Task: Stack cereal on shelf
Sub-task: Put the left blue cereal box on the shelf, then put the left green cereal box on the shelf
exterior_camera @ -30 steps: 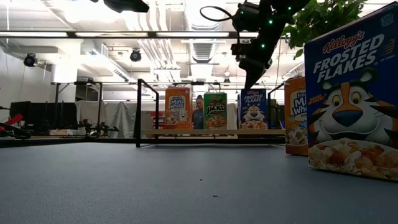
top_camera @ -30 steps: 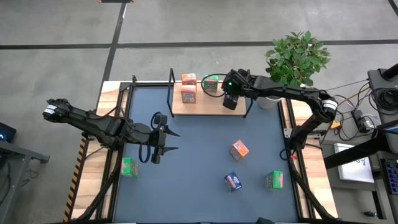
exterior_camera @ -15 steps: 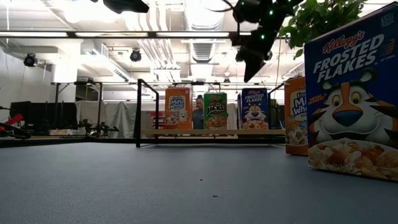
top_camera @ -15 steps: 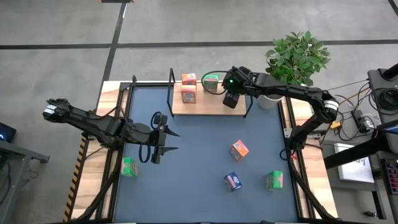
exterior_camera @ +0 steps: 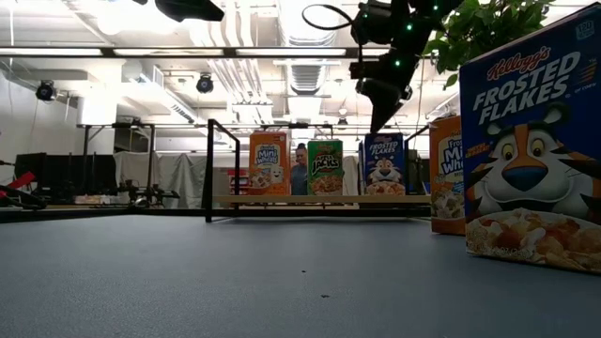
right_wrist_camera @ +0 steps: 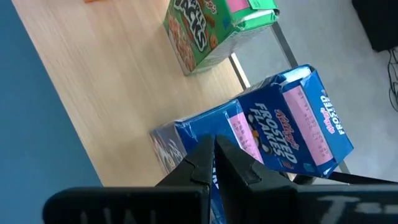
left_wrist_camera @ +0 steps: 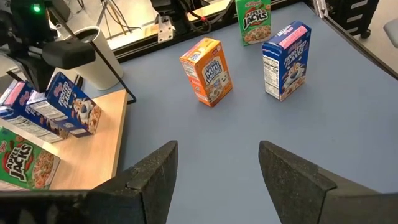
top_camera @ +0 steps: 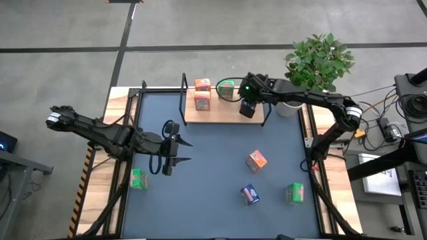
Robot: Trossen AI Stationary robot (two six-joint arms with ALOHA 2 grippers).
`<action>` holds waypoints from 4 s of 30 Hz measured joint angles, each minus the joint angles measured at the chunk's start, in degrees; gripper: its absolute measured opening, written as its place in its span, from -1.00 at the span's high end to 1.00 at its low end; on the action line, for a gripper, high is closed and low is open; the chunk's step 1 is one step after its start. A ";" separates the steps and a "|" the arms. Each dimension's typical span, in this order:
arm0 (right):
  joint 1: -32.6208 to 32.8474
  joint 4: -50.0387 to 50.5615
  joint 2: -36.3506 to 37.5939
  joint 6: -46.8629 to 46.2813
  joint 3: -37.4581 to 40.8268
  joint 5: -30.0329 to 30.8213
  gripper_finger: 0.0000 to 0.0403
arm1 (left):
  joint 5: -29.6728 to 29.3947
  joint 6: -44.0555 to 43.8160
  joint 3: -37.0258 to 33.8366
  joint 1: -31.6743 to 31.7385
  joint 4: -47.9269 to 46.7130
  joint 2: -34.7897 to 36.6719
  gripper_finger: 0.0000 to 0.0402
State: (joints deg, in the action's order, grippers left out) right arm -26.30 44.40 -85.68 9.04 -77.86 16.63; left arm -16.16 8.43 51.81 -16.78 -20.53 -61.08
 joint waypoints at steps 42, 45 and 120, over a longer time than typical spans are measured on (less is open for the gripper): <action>30.57 -29.81 5.17 5.70 10.05 8.94 0.96 | -1.10 -39.01 2.89 -11.77 -0.55 -7.59 -0.04; 30.56 -33.09 5.38 6.64 11.99 8.94 0.96 | 0.32 -44.32 2.91 -12.54 -2.28 -7.98 -0.04; 31.08 -31.16 7.62 4.83 14.49 8.88 0.96 | -6.05 -130.36 6.26 -43.57 -57.77 -13.07 0.31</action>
State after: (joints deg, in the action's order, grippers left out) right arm 4.78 13.24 -78.07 13.87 -63.37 25.50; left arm -22.21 -121.94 58.07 -60.35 -78.30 -74.15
